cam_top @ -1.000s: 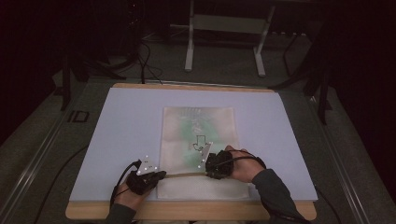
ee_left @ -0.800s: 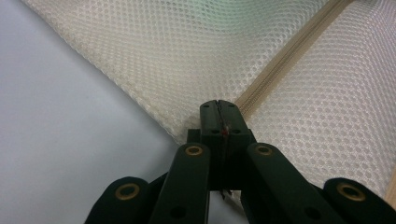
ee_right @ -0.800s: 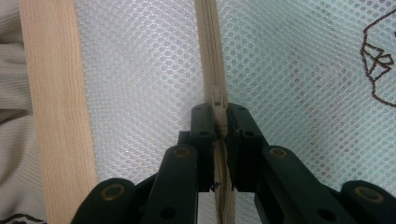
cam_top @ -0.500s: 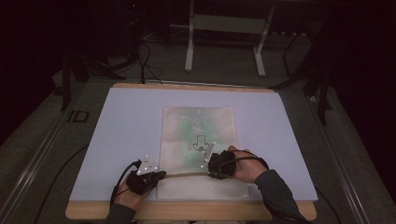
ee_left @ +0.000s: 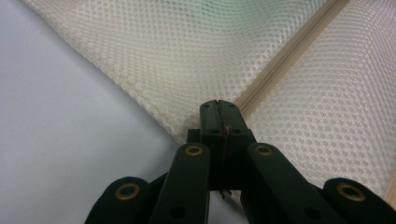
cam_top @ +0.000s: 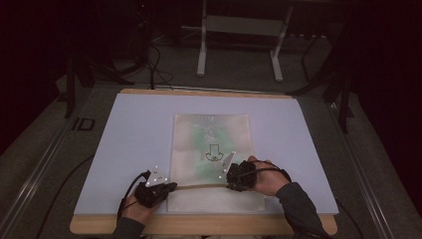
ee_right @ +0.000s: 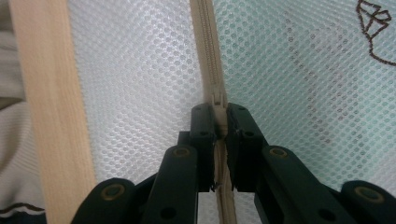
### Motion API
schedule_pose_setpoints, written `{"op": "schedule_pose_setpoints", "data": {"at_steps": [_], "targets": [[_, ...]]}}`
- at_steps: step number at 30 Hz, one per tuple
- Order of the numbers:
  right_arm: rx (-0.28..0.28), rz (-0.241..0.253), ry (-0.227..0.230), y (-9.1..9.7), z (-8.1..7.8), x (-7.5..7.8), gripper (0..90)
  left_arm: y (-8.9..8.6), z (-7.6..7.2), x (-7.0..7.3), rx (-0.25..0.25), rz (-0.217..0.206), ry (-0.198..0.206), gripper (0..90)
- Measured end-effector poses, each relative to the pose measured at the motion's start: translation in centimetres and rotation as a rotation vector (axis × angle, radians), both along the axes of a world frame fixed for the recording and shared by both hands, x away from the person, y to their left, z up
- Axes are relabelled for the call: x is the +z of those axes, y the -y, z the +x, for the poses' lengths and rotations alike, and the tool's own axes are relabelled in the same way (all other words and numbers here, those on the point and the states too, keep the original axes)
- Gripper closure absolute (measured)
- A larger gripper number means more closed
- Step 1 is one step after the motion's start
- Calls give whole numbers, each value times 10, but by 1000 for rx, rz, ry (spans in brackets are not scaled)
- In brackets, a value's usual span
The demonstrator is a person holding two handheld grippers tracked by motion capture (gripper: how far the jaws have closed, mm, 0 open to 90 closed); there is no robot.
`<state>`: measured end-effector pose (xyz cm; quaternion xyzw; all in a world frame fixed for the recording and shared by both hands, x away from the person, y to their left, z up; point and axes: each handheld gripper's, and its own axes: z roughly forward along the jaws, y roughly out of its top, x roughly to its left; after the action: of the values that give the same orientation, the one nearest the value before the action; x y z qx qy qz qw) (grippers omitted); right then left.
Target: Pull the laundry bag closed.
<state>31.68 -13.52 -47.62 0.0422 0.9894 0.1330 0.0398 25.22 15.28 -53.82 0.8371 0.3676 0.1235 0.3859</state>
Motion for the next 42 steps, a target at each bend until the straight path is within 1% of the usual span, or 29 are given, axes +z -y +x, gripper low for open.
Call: {"op": "schedule_pose_setpoints", "data": {"at_steps": [3, 7, 8, 10, 12, 20, 21, 22, 25, 29, 34, 36, 38, 42], "targets": [[4, -11, 4, -1, 0, -1, 822, 0, 0, 0, 1, 3, 1, 895], [0, 5, -7, 1, 0, 0, 823, 0, 0, 0, 1, 1, 1, 895], [1, -7, -4, 2, 0, 0, 823, 0, 0, 0, 1, 0, 0, 895], [2, 4, -8, 3, 0, 0, 823, 0, 0, 0, 1, 1, 1, 895], [-2, -11, -5, 4, -1, 0, 823, 0, 0, 0, 2, 1, 0, 894], [4, 0, -9, 5, 0, 1, 823, 0, 0, 0, 3, 1, -1, 895], [-3, -18, -6, 6, 0, 0, 823, 0, 0, 0, 3, 2, -1, 895], [-3, -21, -3, 7, 0, 0, 823, 0, 0, 0, 2, 2, 0, 895], [-16, -16, -10, 12, 0, 0, 823, 0, 0, 0, 3, 2, 0, 895], [-16, -16, -10, 15, 0, 1, 823, 0, 0, 0, 3, 2, 0, 895], [-12, -27, -9, 14, 0, 0, 823, 0, 0, 0, 3, 1, 1, 895], [-15, -45, -5, 17, 0, -1, 823, 0, 0, 0, 3, 0, 0, 895], [-19, -37, -10, 21, 1, -1, 823, 0, 0, 0, 3, 0, 0, 895], [-24, -39, -9, 25, 1, 0, 823, 0, 0, 0, 3, 2, 0, 895]]}}
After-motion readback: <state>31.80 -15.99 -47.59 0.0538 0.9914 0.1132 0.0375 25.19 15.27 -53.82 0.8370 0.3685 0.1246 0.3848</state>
